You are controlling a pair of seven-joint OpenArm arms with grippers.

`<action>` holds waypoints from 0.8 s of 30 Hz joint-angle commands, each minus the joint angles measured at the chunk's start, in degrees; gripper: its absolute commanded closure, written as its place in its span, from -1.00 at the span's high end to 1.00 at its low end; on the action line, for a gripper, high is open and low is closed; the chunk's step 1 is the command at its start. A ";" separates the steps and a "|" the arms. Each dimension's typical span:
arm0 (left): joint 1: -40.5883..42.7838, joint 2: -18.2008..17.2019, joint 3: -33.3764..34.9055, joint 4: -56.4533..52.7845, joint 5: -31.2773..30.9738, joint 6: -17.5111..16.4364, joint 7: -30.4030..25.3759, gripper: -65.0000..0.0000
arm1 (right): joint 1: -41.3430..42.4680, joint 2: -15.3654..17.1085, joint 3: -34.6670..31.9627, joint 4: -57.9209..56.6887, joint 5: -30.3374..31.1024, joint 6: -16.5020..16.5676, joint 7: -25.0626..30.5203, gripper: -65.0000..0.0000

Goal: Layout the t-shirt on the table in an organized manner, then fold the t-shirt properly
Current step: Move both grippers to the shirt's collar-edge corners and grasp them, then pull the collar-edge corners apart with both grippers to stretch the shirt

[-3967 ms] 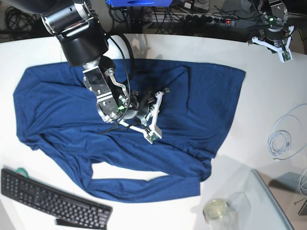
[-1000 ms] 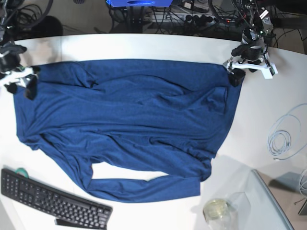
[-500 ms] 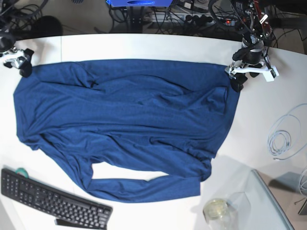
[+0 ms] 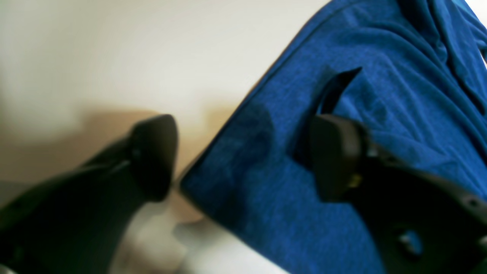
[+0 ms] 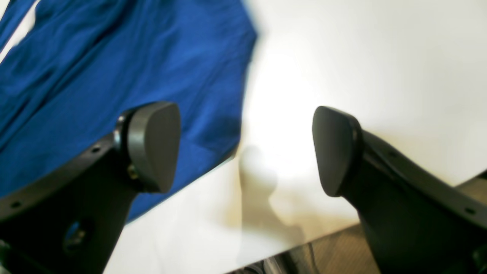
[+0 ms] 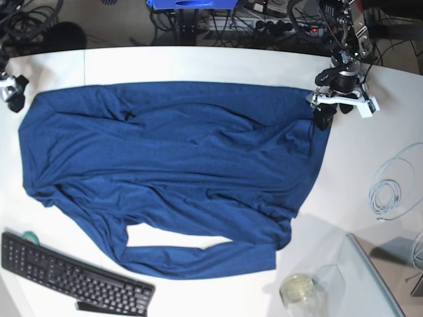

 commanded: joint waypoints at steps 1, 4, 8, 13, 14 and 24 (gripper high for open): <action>1.09 0.85 0.77 -1.74 0.44 0.76 7.21 0.20 | 1.06 2.44 0.41 -1.33 1.10 0.71 0.36 0.57; 1.09 0.85 0.86 -1.74 0.35 0.76 7.12 -0.41 | 4.41 5.96 0.59 -8.81 1.27 1.06 -2.01 0.57; 1.09 -0.29 0.86 -1.57 0.09 0.76 7.12 -0.95 | 7.83 7.72 0.41 -16.01 1.01 4.31 -2.36 0.57; 1.09 -1.17 0.50 -1.39 0.09 0.76 7.29 -1.00 | 9.42 8.77 -3.54 -19.44 1.01 8.09 -5.09 0.57; 1.09 -1.17 -0.02 -1.39 0.09 0.76 7.47 -1.00 | 9.42 8.60 -4.68 -19.79 1.01 8.09 -5.00 0.57; 1.09 -1.35 -1.52 -1.39 0.09 0.76 7.47 -1.00 | 7.31 5.78 -7.23 -18.39 1.27 8.27 -5.35 0.45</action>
